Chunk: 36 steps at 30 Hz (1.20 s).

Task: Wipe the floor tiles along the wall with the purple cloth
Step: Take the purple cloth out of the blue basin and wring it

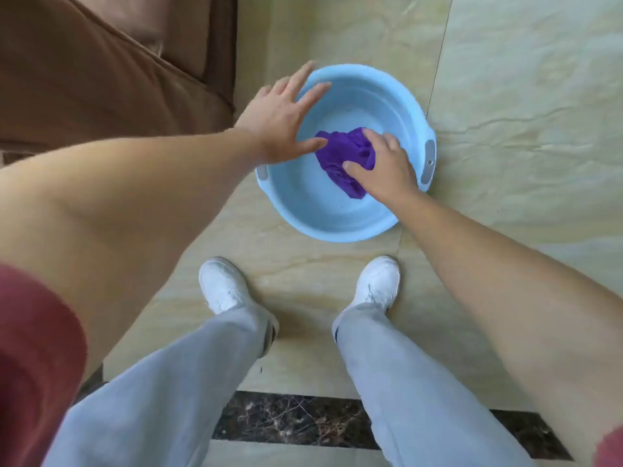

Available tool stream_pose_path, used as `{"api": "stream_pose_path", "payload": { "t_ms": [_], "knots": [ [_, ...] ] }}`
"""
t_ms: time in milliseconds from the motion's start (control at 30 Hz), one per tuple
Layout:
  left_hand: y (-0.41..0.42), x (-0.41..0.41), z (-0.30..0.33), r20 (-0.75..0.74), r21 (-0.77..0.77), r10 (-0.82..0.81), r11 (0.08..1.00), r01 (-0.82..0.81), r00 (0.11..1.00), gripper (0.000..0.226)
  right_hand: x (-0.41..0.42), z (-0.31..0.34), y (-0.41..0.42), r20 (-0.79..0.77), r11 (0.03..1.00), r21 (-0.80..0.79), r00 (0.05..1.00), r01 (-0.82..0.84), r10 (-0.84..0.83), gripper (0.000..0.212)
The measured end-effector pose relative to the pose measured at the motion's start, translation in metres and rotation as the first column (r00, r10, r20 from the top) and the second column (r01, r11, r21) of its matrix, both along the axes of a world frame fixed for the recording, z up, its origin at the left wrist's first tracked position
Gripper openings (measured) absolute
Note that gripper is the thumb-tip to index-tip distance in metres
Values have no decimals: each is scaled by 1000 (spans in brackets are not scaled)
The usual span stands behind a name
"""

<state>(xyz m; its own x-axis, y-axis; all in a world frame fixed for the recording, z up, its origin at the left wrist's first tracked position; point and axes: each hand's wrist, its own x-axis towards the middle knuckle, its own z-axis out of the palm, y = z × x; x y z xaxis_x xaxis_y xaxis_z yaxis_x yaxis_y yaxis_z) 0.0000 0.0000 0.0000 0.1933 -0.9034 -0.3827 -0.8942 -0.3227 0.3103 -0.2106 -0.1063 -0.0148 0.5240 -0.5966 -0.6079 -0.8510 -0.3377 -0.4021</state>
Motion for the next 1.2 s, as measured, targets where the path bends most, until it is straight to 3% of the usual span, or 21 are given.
{"api": "stream_pose_path", "payload": {
  "t_ms": [133, 300, 367, 400, 467, 533, 633, 800, 867, 1067, 1200],
  "knots": [
    [0, -17, -73, 63, 87, -67, 994, 62, 996, 89, 0, -55, -11, -81, 998, 16, 995, 56, -54, 82],
    [-9, -30, -124, 267, 14, -193, 980, 196, 944, 74, 5, -112, -19, -173, 999, -2, 984, 37, -36, 93],
    [-9, -40, -133, 180, 7, -227, 973, 230, 957, 73, 8, -120, -15, -196, 999, -23, 980, 23, -27, 98],
    [-11, -44, -138, 57, 23, -171, 985, 170, 984, 73, 11, -125, -13, -203, 998, -51, 978, 34, -44, 98],
    [-15, -50, -149, -226, 149, 130, 984, -98, 965, 74, 18, -133, -10, -203, 992, -92, 973, 89, -106, 93],
    [-20, -56, -155, -334, 262, 451, 888, -378, 827, 71, 22, -138, -10, -174, 979, -52, 964, 195, -201, 81],
    [-38, -61, -148, -425, 372, 669, 743, -556, 609, 60, 27, -134, -14, -107, 925, 62, 924, 376, -368, 62],
    [-42, -50, -93, -530, 688, 839, 511, -514, 125, 34, 29, -71, -1, -15, 896, 102, 901, 433, -434, 60],
    [-37, -41, -57, -531, 747, 847, 479, -461, 19, 31, 30, -33, 4, 24, 904, 87, 906, 418, -422, 61],
    [-31, -13, 75, -536, 801, 844, 514, -307, 16, 71, 30, 114, 25, 267, 925, 26, 889, 378, -371, 57],
    [-11, -5, 176, -604, 766, 793, 604, -220, 74, 70, 29, 224, 43, 469, 953, -81, 855, 292, -223, 55]
  ]
}}
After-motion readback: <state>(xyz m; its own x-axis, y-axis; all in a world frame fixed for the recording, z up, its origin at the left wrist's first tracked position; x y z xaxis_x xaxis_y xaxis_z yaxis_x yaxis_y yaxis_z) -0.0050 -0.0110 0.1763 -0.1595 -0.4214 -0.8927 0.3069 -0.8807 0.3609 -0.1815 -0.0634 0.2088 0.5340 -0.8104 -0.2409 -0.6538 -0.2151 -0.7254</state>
